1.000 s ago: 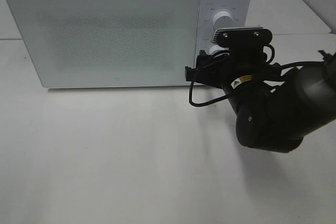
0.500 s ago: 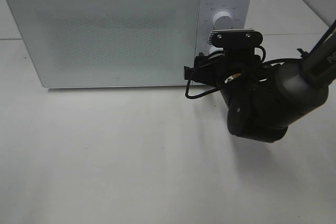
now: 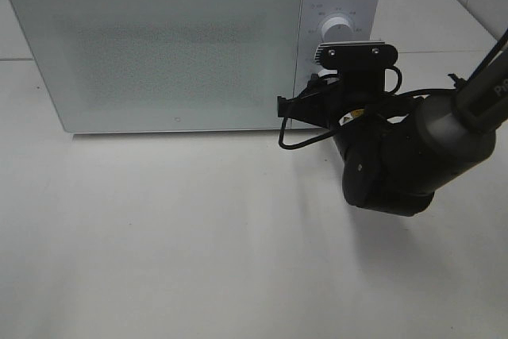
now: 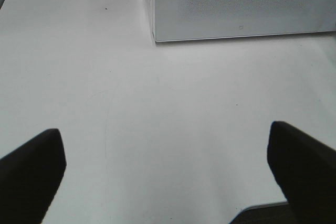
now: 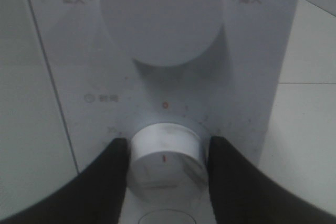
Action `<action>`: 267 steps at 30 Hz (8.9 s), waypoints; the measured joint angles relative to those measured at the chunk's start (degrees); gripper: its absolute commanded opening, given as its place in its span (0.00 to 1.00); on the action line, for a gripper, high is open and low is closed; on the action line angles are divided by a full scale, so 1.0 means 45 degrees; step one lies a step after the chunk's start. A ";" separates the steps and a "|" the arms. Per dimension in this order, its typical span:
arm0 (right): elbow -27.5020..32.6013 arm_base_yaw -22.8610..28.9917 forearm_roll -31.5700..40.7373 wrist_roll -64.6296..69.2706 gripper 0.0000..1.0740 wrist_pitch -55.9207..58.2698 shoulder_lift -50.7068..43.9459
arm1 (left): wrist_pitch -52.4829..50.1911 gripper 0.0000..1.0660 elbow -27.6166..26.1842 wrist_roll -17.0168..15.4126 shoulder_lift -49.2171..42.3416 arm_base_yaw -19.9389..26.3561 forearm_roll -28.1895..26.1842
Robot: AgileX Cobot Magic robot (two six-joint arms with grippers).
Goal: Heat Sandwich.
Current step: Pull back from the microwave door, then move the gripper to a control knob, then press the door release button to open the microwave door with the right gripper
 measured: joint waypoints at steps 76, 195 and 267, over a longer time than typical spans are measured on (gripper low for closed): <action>0.0038 -0.0013 -0.0102 2.1874 0.10 -0.0038 0.0025 | 0.0000 0.97 0.0000 0.0000 0.0000 0.0000 0.0000; 0.0357 0.0000 -0.7372 0.3170 0.70 2.2689 -1.0555 | 0.0000 0.97 0.0000 0.0000 0.0000 0.0000 0.0000; 0.3514 -0.8072 -0.8874 0.3069 0.67 2.8431 -2.6560 | 0.0000 0.97 0.0000 0.0000 0.0000 0.0000 0.0000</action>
